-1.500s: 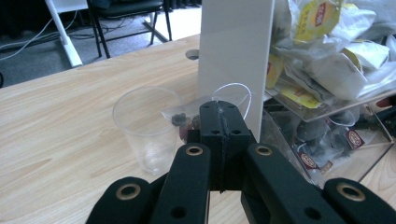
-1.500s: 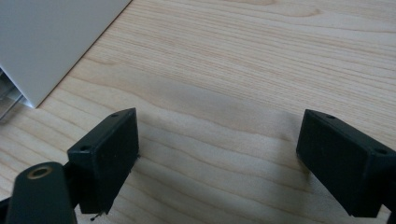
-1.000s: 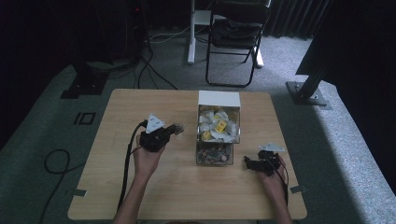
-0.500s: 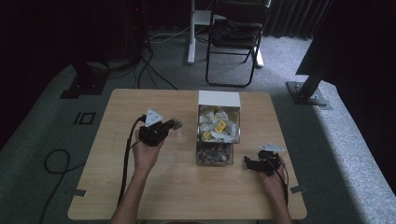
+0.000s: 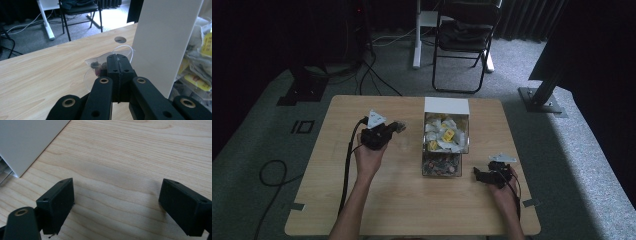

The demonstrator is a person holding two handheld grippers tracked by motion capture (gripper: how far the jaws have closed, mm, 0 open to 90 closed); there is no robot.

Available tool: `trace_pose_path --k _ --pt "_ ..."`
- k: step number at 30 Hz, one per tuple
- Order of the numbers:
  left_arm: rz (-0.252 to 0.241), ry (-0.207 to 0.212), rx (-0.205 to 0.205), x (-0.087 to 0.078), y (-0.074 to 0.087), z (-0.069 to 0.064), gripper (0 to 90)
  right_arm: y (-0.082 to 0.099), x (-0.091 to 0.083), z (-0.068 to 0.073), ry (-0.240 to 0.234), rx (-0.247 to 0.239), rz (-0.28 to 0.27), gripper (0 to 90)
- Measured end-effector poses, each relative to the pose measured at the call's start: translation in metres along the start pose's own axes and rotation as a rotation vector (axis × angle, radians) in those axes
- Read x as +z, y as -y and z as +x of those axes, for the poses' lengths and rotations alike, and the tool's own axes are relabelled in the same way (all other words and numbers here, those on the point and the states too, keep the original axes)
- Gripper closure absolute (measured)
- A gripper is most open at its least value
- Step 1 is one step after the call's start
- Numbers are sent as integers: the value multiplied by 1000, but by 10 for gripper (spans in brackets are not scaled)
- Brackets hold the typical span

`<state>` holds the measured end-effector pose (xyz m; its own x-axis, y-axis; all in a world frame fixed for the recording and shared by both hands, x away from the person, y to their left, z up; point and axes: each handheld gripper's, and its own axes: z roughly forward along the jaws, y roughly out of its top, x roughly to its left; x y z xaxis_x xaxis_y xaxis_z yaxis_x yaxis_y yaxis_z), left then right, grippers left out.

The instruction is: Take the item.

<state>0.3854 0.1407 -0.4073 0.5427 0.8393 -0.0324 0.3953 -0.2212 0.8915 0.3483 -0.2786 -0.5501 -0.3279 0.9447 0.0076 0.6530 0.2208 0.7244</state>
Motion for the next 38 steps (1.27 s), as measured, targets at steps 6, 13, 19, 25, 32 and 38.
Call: trace_pose_path --k 6,13,19,25,32,38 --pt "1 -11 4 9 -3 0 900 0 0 0 0 1 -1 127" --pt "-1 -28 -1 19 -5 2 900 0 0 0 0 1 -1 127" --pt "8 -44 -13 32 -4 3 900 0 0 0 0 1 -1 127" --pt "45 -13 -15 41 0 4 735 0 0 0 0 1 -1 127" --pt "14 -60 -16 27 2 9 575 0 0 0 0 1 -1 127" --pt "7 -82 -55 18 10 21 544 0 0 0 0 2 0 127"
